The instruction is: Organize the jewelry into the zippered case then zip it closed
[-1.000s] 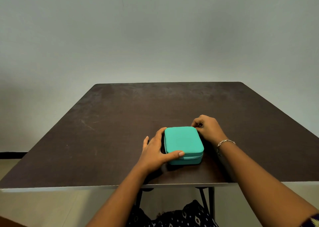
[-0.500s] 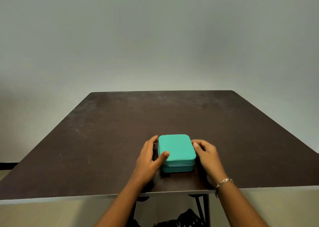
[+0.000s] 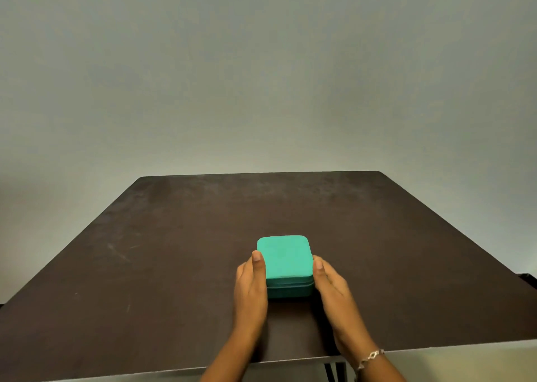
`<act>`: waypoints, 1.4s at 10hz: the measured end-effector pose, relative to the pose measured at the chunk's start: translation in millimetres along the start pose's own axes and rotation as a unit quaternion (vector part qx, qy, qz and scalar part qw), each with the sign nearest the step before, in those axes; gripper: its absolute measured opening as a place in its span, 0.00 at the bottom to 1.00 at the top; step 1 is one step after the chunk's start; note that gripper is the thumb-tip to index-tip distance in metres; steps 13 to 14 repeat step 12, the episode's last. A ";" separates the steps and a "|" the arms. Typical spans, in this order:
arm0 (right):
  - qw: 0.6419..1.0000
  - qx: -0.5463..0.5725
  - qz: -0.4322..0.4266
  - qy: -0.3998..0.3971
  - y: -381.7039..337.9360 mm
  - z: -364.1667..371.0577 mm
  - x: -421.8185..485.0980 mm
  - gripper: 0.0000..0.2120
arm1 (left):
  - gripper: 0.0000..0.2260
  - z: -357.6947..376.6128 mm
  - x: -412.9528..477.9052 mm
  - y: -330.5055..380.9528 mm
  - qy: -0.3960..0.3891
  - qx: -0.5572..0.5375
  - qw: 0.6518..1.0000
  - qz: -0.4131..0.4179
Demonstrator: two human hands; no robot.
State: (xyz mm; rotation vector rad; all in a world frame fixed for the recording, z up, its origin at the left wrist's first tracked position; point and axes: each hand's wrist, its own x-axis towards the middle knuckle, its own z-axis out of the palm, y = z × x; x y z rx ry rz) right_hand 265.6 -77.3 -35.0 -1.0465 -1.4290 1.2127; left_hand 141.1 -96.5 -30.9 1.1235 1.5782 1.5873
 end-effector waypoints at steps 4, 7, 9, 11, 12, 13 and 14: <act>0.998 -0.051 0.021 -0.021 -24.4 7.9 121.8 0.38 | 0.37 15.6 132.9 17.4 -0.105 0.077 0.991 0.025; 0.996 -0.059 0.059 -0.025 5.0 9.5 159.1 0.35 | 0.30 22.2 164.6 -1.7 -0.134 0.155 0.979 -0.013; 0.984 -0.172 0.027 -0.034 1.8 7.4 138.3 0.27 | 0.28 11.4 142.0 -8.7 -0.132 0.313 0.939 0.051; 0.876 -0.480 -0.020 -0.032 8.1 -4.8 105.4 0.33 | 0.34 -9.5 112.6 -11.0 -0.132 0.510 0.845 0.097; 0.843 -0.536 -0.035 -0.040 11.8 -6.8 92.1 0.34 | 0.35 -15.9 96.0 -15.2 -0.155 0.541 0.822 0.082; 0.843 -0.536 -0.035 -0.040 11.8 -6.8 92.1 0.34 | 0.35 -15.9 96.0 -15.2 -0.155 0.541 0.822 0.082; 0.843 -0.536 -0.035 -0.040 11.8 -6.8 92.1 0.34 | 0.35 -15.9 96.0 -15.2 -0.155 0.541 0.822 0.082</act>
